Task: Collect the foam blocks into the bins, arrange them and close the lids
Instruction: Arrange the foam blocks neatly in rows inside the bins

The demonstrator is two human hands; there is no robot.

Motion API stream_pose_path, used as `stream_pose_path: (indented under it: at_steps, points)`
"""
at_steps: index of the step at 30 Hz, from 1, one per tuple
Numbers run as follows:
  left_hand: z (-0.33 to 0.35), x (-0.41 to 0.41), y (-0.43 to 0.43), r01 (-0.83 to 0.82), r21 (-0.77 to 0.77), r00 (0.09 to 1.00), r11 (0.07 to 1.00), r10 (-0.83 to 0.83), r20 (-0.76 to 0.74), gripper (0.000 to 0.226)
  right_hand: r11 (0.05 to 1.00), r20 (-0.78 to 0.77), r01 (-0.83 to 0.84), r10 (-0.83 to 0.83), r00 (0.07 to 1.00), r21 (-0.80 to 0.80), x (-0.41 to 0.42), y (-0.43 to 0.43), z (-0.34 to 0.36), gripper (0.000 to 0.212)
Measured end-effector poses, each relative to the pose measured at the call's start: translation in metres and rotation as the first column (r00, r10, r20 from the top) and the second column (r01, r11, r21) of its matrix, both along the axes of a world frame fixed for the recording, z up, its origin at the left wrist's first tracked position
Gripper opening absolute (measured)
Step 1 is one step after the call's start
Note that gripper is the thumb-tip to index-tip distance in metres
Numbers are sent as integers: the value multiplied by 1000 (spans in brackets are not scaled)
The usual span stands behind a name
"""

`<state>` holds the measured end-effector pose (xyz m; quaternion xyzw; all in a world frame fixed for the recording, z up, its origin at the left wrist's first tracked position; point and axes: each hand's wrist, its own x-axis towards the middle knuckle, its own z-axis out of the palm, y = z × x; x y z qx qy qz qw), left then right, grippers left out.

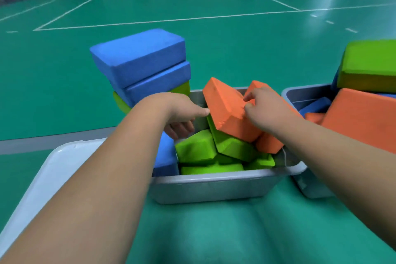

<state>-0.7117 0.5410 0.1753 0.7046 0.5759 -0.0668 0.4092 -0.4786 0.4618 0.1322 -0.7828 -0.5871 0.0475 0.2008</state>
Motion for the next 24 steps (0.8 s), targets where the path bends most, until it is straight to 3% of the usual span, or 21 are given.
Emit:
stream_pose_path:
  at_steps: [3,6,8,11,13,17,20,24]
  points:
    - [-19,39,-12,-48,45,995,998,44,87,88,998,104,-40,46,994,-53,26,-25,-6,33]
    - [-40,74,-29,-69,20,978,997,63,197,91,995,167,-99,103,981,-31,42,-41,-5,35]
    - [-51,92,-37,-143,55,966,988,128,225,94,999,195,-37,40,980,-18,49,-45,-5,47]
    - [-58,104,-40,-259,134,942,956,220,255,94,976,261,115,-65,963,-182,58,-53,-16,74]
    - [-58,103,-39,-302,140,920,943,250,302,87,960,164,153,-116,980,-236,64,-58,-27,85]
    - [-49,101,-38,-410,154,857,899,322,402,85,955,14,233,-234,972,-181,69,-53,-37,91]
    - [-30,102,-37,-407,304,875,862,271,402,78,939,-68,285,-302,951,-192,68,-43,-30,82]
    - [1,100,-36,-416,465,885,782,230,405,75,960,-128,266,-276,953,-91,64,-34,-9,69]
